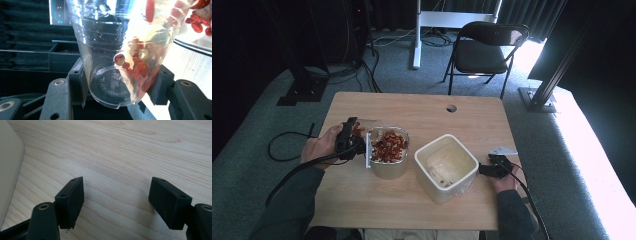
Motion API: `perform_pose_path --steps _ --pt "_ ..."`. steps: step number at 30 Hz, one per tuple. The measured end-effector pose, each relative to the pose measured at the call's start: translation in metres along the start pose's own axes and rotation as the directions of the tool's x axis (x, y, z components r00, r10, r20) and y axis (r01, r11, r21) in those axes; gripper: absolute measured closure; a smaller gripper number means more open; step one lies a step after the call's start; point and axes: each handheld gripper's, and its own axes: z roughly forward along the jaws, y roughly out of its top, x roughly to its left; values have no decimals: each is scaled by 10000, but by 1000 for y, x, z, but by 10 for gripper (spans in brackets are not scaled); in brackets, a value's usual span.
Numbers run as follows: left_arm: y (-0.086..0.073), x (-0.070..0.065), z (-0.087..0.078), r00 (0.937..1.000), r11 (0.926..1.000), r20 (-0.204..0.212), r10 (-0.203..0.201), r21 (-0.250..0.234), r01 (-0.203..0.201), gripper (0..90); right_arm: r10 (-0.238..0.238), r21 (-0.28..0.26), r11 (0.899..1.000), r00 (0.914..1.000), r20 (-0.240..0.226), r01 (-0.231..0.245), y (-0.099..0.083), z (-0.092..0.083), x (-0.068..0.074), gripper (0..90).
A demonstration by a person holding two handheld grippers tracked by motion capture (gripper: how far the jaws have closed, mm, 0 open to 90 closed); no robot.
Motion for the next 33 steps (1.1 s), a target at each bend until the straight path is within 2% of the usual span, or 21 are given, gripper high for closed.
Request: perform_pose_path --steps 1,2,6,10,16,21,33 --pt "0 0 0 10000 10000 0 0 0 0 442 -2 0 10000 10000 1 2 0 0 0 279" --pt "2 -1 0 9996 9996 -83 266 -3 -266 442 -3 0 10000 10000 1 3 0 0 0 279" --pt "5 0 -2 9969 9972 -234 749 31 -748 442 2 -1 10000 10000 -1 -2 0 0 0 279" --pt "8 1 -3 9913 9920 -362 1265 70 -1264 442 0 -1 10000 10000 0 0 0 0 0 279" --pt "10 0 -4 9877 9888 -470 1494 55 -1493 442 -2 1 10000 10000 -1 2 0 0 0 279" --pt "9 1 -3 9867 9881 -522 1537 80 -1535 441 -6 -1 10000 10000 0 6 0 0 0 279" --pt "15 4 -7 9741 9780 -875 2083 66 -2086 441 -2 -1 10000 10000 -2 2 0 0 0 279"
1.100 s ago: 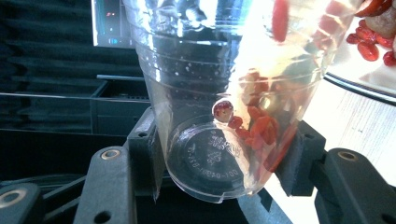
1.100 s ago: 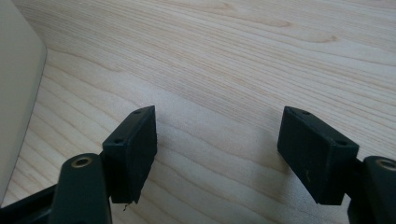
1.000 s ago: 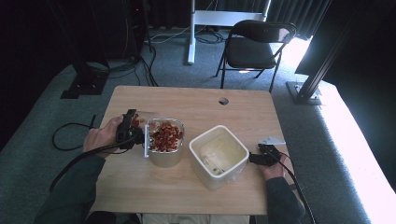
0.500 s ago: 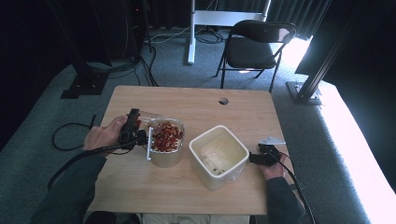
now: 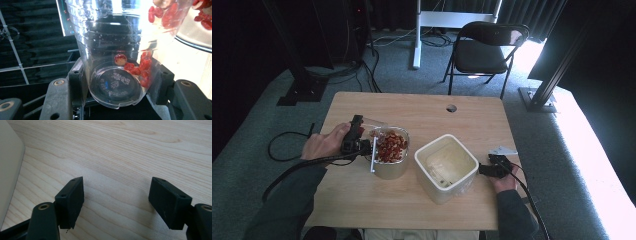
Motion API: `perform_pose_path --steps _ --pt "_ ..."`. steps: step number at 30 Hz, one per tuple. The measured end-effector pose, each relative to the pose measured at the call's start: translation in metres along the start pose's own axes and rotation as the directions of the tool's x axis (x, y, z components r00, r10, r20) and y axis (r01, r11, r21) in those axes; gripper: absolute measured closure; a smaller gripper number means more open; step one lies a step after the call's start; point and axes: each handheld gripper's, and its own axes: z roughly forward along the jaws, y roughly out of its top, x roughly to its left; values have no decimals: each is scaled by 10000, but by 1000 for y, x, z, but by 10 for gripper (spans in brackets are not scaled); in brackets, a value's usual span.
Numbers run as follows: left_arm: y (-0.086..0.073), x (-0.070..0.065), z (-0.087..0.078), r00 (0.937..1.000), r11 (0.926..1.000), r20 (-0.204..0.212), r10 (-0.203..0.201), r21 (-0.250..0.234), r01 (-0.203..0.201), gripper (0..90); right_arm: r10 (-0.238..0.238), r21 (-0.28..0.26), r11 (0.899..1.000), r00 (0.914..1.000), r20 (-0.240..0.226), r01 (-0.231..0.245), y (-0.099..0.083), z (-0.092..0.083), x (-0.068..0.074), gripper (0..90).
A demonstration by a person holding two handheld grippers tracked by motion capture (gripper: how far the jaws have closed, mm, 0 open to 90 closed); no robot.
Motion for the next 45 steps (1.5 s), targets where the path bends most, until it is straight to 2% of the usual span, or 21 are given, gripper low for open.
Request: perform_pose_path --steps 6,24,35,38,45 --pt "1 0 0 9997 9997 -55 239 33 -239 442 0 1 10000 10000 -1 0 0 0 0 279" --pt "3 2 0 9992 9994 -183 355 6 -355 441 -3 -1 10000 10000 0 3 0 0 0 279" --pt "2 4 0 9978 9983 -328 582 114 -578 441 7 -2 10000 10000 0 -7 0 0 0 279" --pt "2 6 -1 9984 9989 -319 464 22 -464 441 8 -3 10000 10000 1 -8 0 0 0 279" --pt "2 5 -1 9968 9977 -426 677 92 -674 441 7 -2 10000 10000 -1 -7 0 0 0 279"
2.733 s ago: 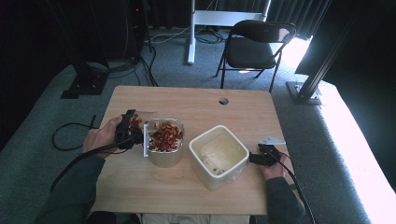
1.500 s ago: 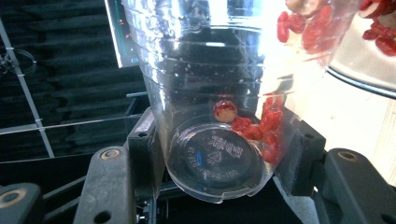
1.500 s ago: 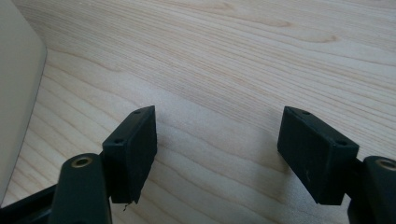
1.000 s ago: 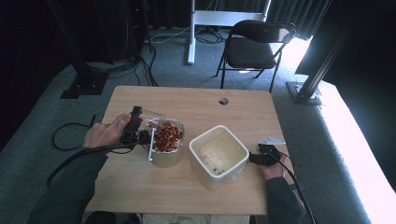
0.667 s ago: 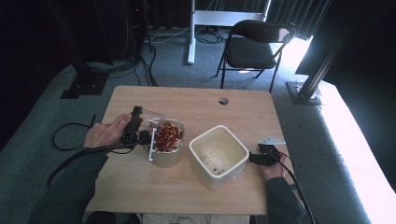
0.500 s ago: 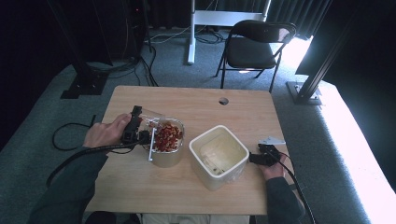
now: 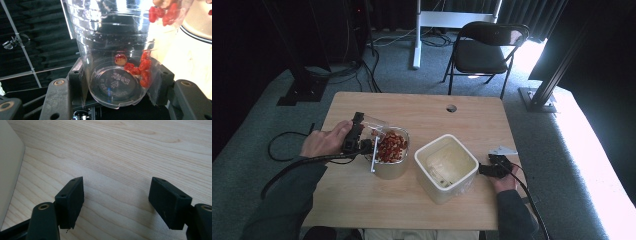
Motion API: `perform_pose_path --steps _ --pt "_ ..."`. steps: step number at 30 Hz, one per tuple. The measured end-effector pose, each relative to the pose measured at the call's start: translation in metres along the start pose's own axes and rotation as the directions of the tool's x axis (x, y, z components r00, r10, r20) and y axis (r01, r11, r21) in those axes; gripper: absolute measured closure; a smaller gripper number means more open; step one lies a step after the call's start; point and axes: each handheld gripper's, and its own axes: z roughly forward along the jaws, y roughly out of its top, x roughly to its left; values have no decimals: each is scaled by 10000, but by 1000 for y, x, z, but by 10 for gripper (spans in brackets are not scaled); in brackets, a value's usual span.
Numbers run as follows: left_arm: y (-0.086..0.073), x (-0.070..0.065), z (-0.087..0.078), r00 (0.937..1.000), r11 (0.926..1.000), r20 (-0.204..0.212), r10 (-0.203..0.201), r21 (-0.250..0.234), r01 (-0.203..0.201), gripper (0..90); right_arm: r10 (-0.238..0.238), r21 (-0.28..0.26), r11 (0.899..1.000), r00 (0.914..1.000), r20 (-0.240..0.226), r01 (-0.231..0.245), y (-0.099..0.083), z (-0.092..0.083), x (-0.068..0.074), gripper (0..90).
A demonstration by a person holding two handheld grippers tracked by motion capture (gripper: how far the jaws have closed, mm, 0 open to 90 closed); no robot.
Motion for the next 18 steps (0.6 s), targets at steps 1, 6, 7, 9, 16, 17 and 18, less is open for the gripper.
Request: perform_pose_path --steps 1,6,7,9,16,17,18 --pt "0 0 0 10000 10000 -8 19 1 -19 441 -3 -1 10000 10000 0 3 0 0 0 279" --pt "1 -1 0 9998 9998 -59 200 10 -200 441 1 0 10000 10000 1 -1 0 0 0 279" --pt "1 -2 1 9998 9998 -46 195 10 -194 441 2 -1 10000 10000 -1 -2 0 0 0 279" --pt "1 -3 1 9997 9997 -52 222 30 -222 441 -3 -1 10000 10000 1 3 0 0 0 279" --pt "2 -3 0 9981 9982 -189 594 82 -593 442 2 0 10000 10000 1 -2 0 0 0 279" --pt "1 -3 0 9988 9989 -166 457 56 -456 441 -1 -1 10000 10000 1 1 0 0 0 279" --pt "1 -1 0 9995 9996 -145 297 14 -297 441 0 0 10000 10000 1 0 0 0 0 279"
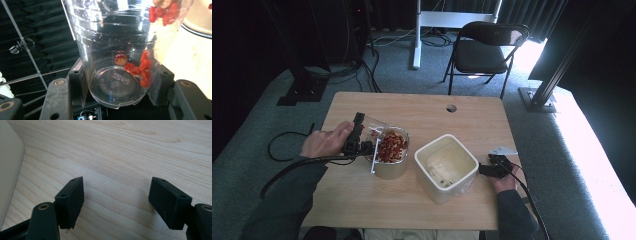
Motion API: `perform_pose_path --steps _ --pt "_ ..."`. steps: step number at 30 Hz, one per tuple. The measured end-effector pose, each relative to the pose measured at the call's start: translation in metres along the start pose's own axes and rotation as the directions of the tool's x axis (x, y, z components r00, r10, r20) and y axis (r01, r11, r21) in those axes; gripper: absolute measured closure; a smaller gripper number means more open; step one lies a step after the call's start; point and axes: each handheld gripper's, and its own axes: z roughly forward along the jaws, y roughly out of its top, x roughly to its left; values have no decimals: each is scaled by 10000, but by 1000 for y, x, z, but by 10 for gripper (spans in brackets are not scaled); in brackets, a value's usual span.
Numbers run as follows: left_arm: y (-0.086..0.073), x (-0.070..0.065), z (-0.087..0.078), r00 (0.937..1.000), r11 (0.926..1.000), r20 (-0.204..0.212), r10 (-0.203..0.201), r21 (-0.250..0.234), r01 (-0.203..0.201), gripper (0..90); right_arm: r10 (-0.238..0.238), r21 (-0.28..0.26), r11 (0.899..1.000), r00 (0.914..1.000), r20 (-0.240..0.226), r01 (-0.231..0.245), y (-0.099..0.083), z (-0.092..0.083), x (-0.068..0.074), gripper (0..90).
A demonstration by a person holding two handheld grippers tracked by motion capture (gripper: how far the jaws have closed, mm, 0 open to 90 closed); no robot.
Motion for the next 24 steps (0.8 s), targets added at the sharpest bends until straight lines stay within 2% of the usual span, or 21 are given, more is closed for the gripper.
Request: perform_pose_path --steps 2,5,7,9,11,13,14,16,21,23,24 --pt "-1 1 0 9996 9996 24 -264 -45 264 441 -1 -2 10000 10000 -1 1 0 0 0 279" --pt "-1 0 -1 9999 9999 77 -135 -12 135 441 -3 -2 10000 10000 1 3 0 0 0 279" --pt "-2 1 0 9990 9991 155 -419 -62 420 441 2 0 10000 10000 1 -2 0 0 0 279" --pt "-2 0 2 9993 9994 139 -349 21 348 442 -2 -1 10000 10000 0 2 0 0 0 279" --pt "-2 1 1 9976 9982 354 -592 -84 595 442 4 1 10000 10000 0 -4 0 0 0 279" --pt "-2 0 2 9973 9979 361 -646 -27 647 442 -1 -1 10000 10000 -1 1 0 0 0 279" --pt "-2 0 2 9964 9974 436 -721 -54 724 442 -1 -1 10000 10000 -2 1 0 0 0 279" --pt "-2 3 1 9909 9932 734 -1126 -224 1145 442 -2 3 10000 10000 -1 2 0 0 0 279" --pt "-2 2 3 9935 9954 623 -952 -44 957 442 -7 1 10000 10000 1 7 0 0 0 279" --pt "-2 4 3 9915 9932 604 -1151 -77 1158 442 -2 1 10000 10000 -1 2 0 0 0 279" --pt "-2 3 3 9945 9955 447 -948 9 948 442 8 -1 10000 10000 0 -8 0 0 0 279"
